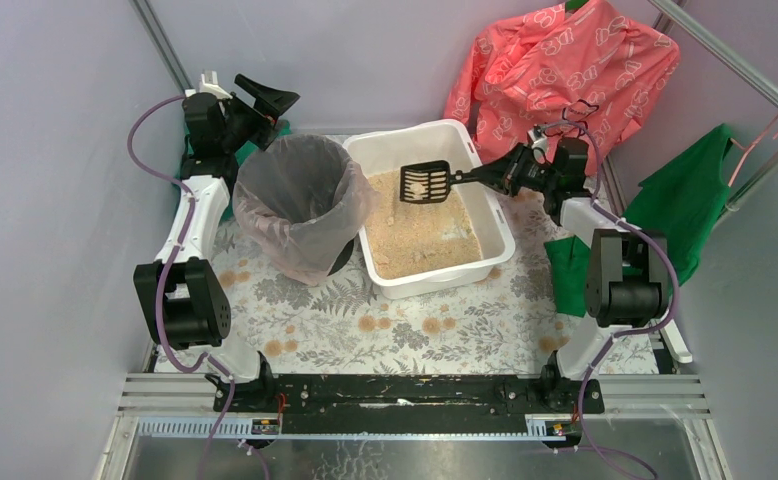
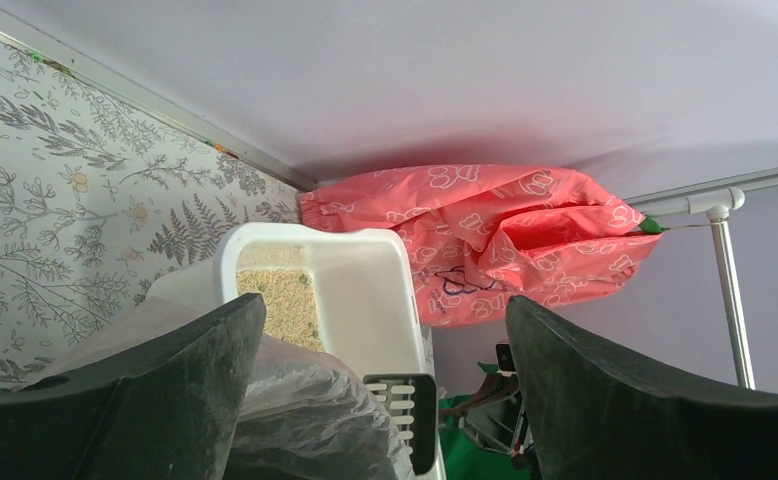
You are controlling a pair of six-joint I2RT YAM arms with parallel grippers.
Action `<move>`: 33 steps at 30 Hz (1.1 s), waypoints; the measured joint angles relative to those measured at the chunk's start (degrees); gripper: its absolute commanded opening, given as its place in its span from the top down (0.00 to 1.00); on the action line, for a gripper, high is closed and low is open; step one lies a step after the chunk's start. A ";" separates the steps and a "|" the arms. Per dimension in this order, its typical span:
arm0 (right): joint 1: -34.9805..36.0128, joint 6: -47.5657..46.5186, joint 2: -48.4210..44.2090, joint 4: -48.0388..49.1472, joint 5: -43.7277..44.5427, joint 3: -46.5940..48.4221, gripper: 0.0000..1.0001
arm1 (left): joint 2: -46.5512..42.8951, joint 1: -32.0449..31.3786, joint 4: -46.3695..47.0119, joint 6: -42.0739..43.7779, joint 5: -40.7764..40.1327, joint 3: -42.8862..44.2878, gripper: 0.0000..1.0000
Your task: Clean the litter box
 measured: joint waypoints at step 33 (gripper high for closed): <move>13.73 6.49 5.07 -3.13 1.77 37.68 1.00 | -0.11 -0.04 1.27 -0.61 0.35 -1.73 0.02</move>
